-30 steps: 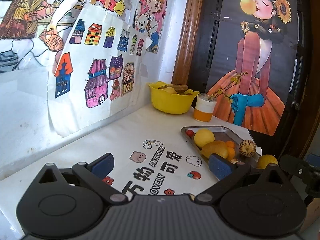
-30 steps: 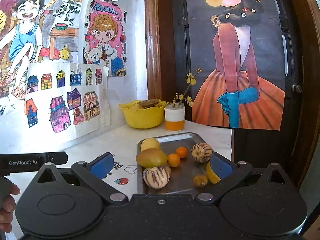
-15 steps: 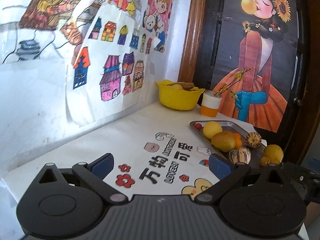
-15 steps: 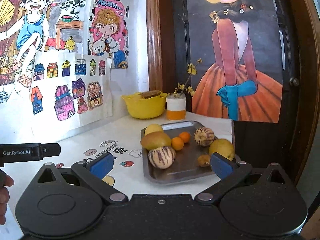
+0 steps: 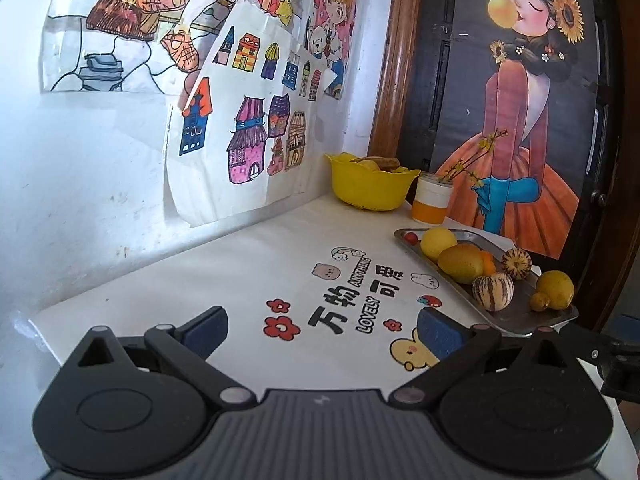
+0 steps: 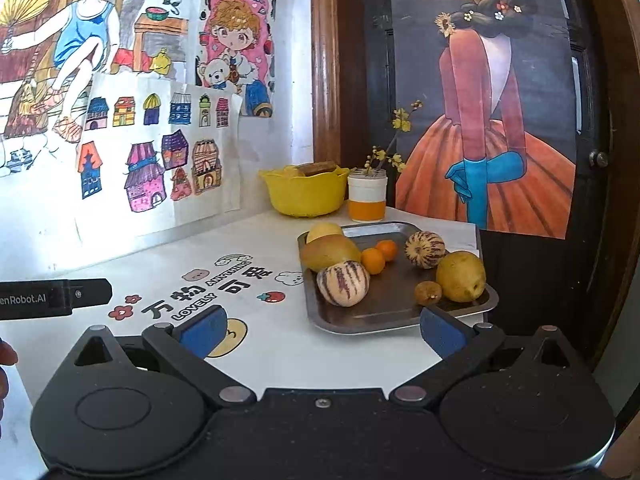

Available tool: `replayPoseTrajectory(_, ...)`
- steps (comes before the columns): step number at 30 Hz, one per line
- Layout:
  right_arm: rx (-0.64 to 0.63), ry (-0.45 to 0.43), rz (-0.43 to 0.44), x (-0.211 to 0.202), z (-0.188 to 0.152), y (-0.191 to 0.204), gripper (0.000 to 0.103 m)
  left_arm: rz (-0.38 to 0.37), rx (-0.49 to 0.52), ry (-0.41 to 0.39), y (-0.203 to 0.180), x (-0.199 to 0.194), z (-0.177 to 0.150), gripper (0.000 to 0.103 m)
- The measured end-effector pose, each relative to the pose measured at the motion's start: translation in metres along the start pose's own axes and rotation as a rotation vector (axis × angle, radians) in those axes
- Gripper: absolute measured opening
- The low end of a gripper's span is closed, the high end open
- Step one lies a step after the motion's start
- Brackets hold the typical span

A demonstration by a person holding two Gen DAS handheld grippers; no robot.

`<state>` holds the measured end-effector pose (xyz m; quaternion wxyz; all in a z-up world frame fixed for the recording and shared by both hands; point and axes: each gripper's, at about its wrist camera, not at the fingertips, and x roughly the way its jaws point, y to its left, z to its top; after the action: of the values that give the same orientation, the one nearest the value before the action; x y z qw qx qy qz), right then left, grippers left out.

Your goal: Organize fruits

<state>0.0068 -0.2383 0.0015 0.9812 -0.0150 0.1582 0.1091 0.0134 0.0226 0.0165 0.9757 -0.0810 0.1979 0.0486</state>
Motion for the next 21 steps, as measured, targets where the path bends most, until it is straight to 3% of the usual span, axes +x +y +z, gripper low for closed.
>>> replayPoseTrajectory(21,-0.015,-0.013,0.024,-0.0025,-0.0092,0.0043,0.102,-0.001,0.001,-0.012,0.0073,-0.0058,-0.0108,0.103)
